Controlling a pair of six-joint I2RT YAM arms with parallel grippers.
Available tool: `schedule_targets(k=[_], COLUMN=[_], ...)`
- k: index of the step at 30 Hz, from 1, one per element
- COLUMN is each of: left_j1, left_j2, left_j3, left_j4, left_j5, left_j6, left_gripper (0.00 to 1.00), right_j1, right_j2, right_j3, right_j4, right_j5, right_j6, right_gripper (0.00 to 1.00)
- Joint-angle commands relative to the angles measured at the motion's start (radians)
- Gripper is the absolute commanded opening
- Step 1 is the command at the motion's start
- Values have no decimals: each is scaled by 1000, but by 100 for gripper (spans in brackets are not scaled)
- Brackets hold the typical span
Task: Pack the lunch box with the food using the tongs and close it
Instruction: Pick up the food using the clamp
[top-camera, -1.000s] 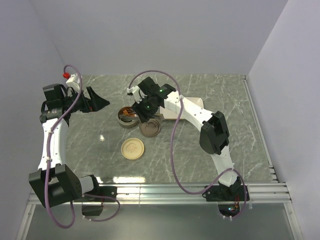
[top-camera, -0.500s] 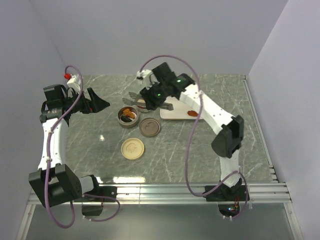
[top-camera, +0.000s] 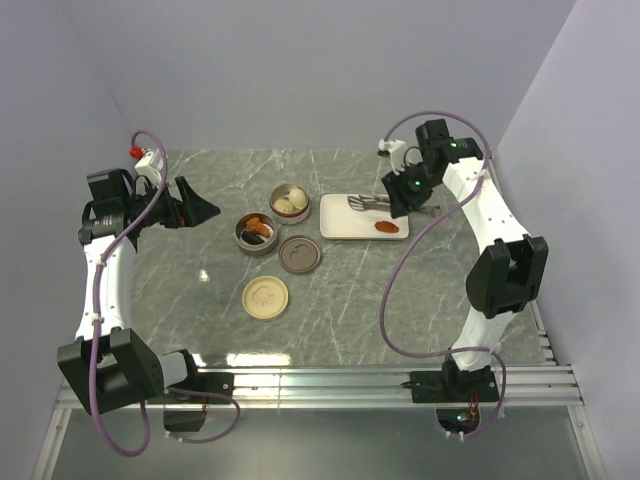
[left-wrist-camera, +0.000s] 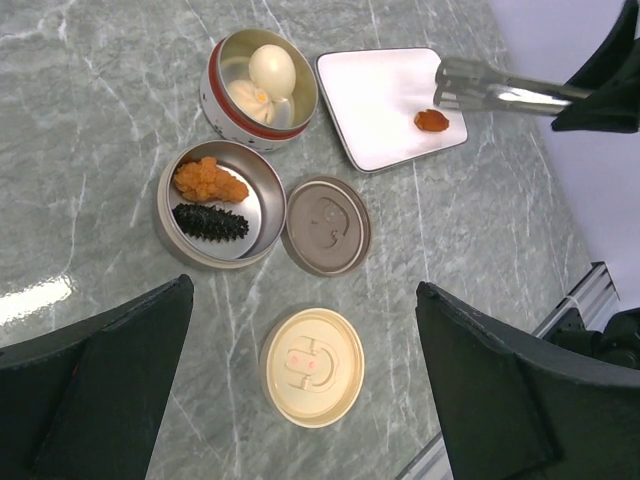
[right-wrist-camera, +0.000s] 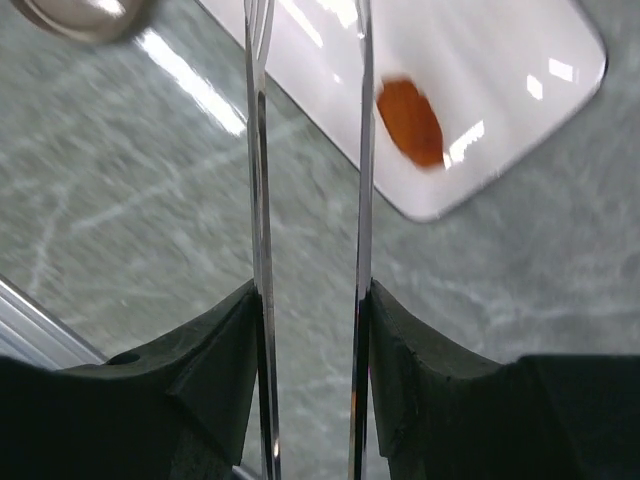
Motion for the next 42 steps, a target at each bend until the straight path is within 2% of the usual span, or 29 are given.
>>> schedule_targets(k=[1, 8, 14, 25, 34, 42], left_j1=[3, 4, 3, 4, 4, 3], left_j2=[6, 16, 9, 16, 10, 15], left_j3=[58, 64, 56, 55, 29, 29], left_j4=[-11, -17, -21, -4, 10, 18], left_j5=[40, 49, 45, 53, 48, 46], left_j6=[26, 23, 29, 20, 15, 14], left_gripper=[99, 99, 99, 99, 99, 99], right_j1=[-47, -93, -102, -121, -130, -124], right_j2=[-56, -69, -70, -72, -59, -30], right_j3=[-53, -188, -225, -172, -190, -149], right_j4=[-62, 16, 70, 88, 107, 51], right_j5=[33, 148, 202, 206, 235, 194], right_j6=[-151, -208, -217, -215, -220, -231], right_gripper=[50, 49, 49, 49, 52, 53])
